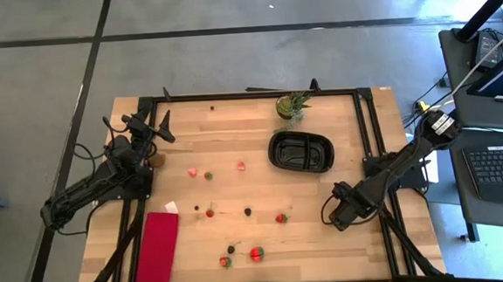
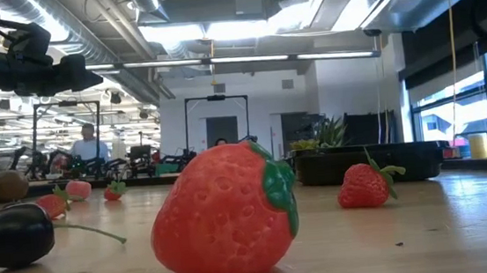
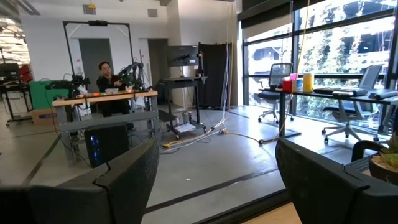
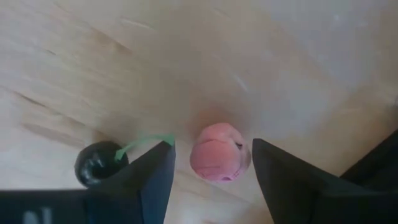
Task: Pick and placing Produce into tupperware
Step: Put the pink peach into the of the black bin
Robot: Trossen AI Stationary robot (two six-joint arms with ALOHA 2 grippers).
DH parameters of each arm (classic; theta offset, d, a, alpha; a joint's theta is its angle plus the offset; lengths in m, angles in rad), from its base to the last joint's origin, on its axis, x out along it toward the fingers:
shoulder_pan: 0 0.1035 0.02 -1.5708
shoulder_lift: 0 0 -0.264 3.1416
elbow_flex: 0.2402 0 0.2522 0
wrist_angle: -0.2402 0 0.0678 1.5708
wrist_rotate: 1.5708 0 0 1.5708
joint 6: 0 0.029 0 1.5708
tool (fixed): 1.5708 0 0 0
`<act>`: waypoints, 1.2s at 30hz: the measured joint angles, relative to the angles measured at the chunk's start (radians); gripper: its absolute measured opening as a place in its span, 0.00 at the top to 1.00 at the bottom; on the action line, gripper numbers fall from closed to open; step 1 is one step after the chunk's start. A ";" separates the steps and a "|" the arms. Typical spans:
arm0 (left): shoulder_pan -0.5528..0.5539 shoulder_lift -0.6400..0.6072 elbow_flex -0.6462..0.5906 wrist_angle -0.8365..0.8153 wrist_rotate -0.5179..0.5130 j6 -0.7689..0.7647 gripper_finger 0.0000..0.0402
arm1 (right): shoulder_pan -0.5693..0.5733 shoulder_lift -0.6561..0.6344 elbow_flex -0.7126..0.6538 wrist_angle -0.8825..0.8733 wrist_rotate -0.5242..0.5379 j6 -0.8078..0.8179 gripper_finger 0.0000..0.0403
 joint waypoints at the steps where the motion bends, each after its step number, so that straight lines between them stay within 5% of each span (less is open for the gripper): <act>1: 0.000 0.000 0.000 0.000 0.000 0.000 0.21 | 0.000 0.005 0.000 0.004 0.000 0.000 0.49; 20: 0.000 0.000 0.000 0.000 0.000 0.000 0.21 | -0.002 -0.006 0.000 -0.004 0.001 -0.002 0.73; 27: 0.000 0.000 0.000 0.000 0.000 0.000 0.21 | -0.040 -0.082 0.000 -0.083 0.010 -0.005 0.74; 36: 0.000 0.000 0.000 0.002 0.000 0.001 0.21 | -0.151 -0.267 0.000 -0.167 0.262 -0.090 0.74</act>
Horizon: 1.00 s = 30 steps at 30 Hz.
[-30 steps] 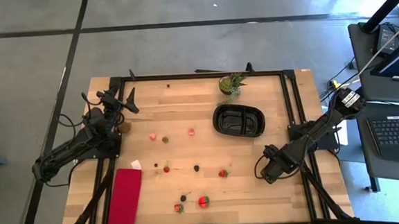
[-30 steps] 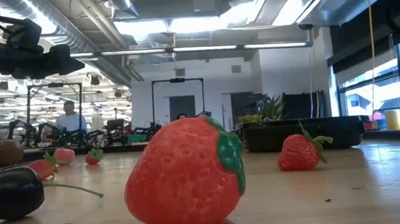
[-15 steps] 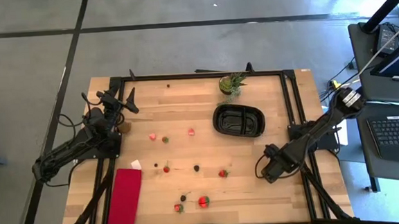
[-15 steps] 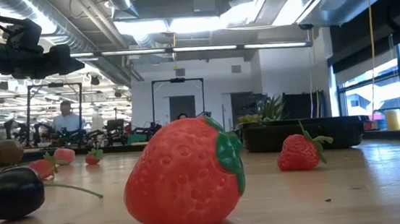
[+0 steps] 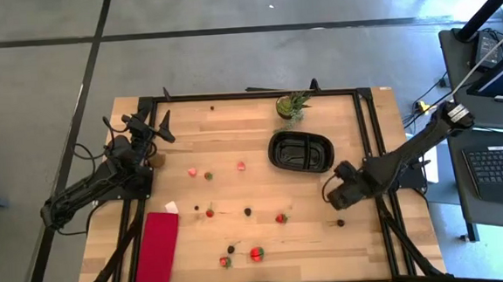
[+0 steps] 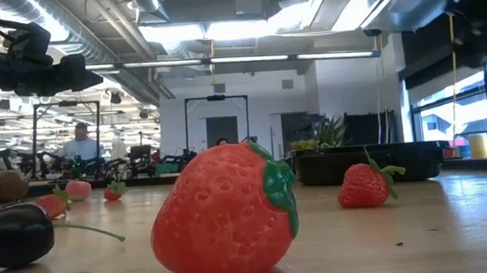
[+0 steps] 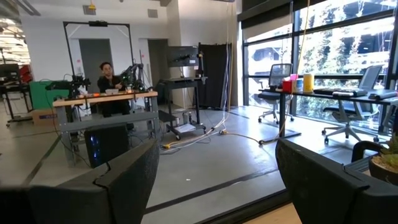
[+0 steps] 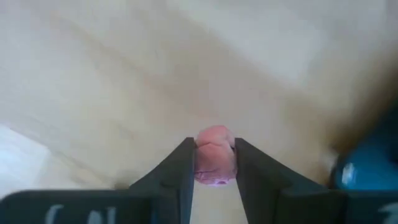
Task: Pick and placing Produce into tupperware
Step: Put the pink peach into the of the black bin
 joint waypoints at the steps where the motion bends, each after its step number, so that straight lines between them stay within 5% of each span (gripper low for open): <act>1: 0.000 0.000 0.000 0.000 0.000 0.000 0.21 | -0.020 -0.015 0.000 0.003 0.038 -0.019 0.74; 10: 0.000 0.000 0.000 0.001 0.000 0.001 0.21 | -0.272 -0.054 0.000 0.190 0.083 -0.327 0.74; 20: 0.000 0.000 0.000 0.004 0.000 0.002 0.21 | -0.582 -0.051 0.001 0.196 0.110 -0.585 0.74; 30: 0.000 0.000 0.000 0.004 0.000 0.002 0.21 | -0.670 -0.044 0.001 0.210 0.106 -0.666 0.74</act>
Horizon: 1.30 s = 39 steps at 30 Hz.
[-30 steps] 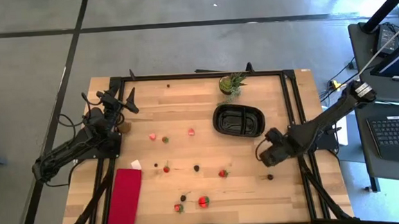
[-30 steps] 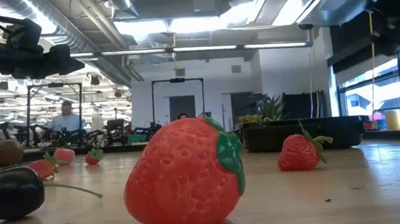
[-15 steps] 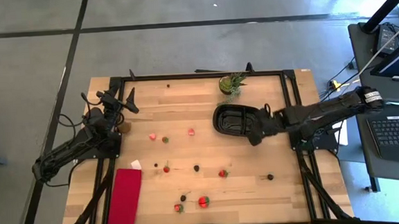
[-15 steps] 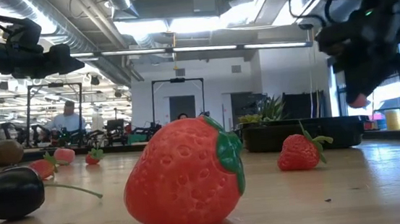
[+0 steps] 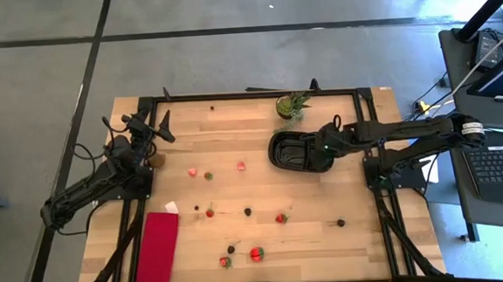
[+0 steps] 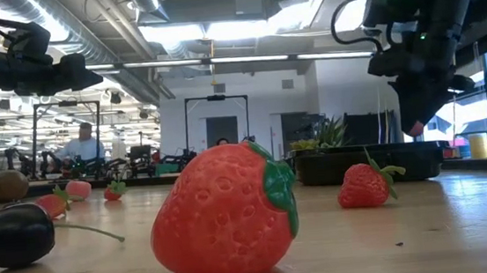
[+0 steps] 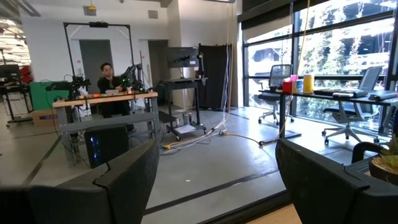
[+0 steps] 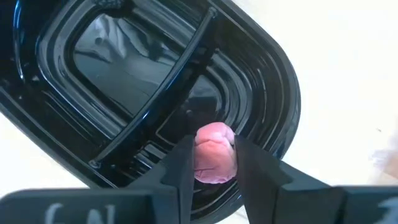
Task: Pick and placing Produce into tupperware
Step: Put the pink peach into the of the black bin, then put the black cherry into the of the black bin
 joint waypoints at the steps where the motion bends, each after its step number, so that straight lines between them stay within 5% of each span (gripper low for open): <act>1: 0.000 0.000 0.000 0.000 0.000 0.000 0.21 | 0.000 0.000 0.000 0.001 0.000 -0.002 0.74; 7: 0.000 0.000 0.000 0.000 0.000 0.000 0.21 | 0.001 0.000 0.000 0.003 -0.001 -0.006 0.71; 21: 0.000 0.000 0.000 0.000 0.000 0.000 0.21 | 0.001 0.000 0.000 0.030 -0.006 -0.005 0.44; 29: 0.000 0.000 0.000 0.000 0.000 0.000 0.21 | 0.070 0.000 0.000 0.119 -0.271 -0.067 0.40; 39: 0.000 0.000 0.000 0.000 0.000 -0.001 0.21 | 0.340 0.000 0.000 0.118 -0.444 0.281 0.40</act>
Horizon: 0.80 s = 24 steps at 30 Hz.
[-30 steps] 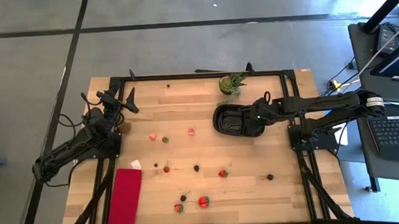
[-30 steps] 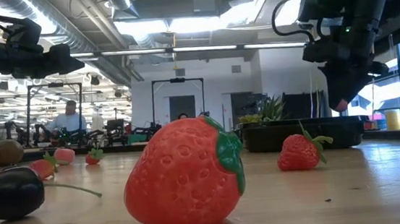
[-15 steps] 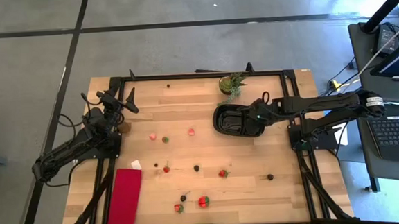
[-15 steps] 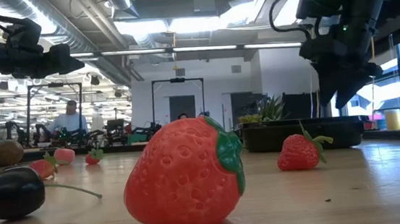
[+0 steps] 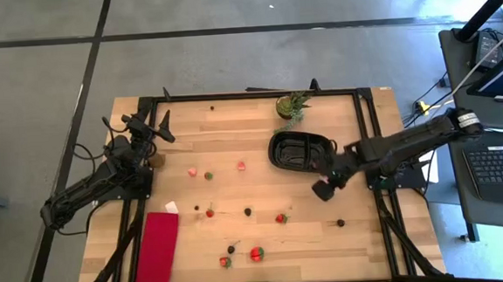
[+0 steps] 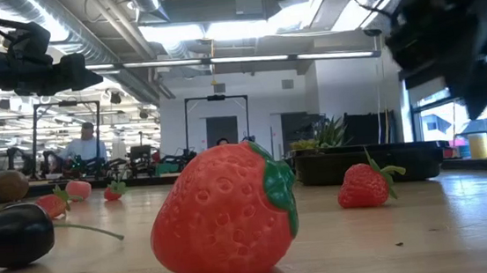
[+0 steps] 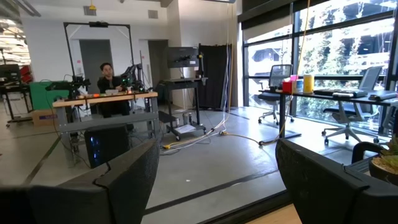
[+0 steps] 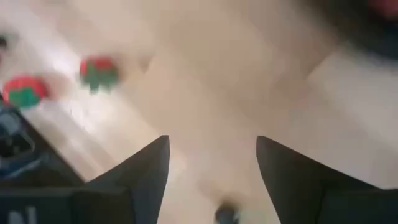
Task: Pick and placing Produce into tupperware
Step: Put the black cherry into the of the black bin
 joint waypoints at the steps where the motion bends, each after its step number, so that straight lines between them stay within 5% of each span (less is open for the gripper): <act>1: 0.000 0.000 0.000 0.000 0.000 0.000 0.21 | 0.038 0.000 0.000 0.000 0.003 0.043 0.40; 12: 0.000 0.000 0.000 0.000 0.000 -0.001 0.21 | 0.379 0.038 0.000 -0.007 0.182 0.543 0.40; 24: 0.000 0.000 0.000 -0.001 0.000 -0.002 0.21 | 0.527 0.227 0.066 0.001 0.154 0.817 0.40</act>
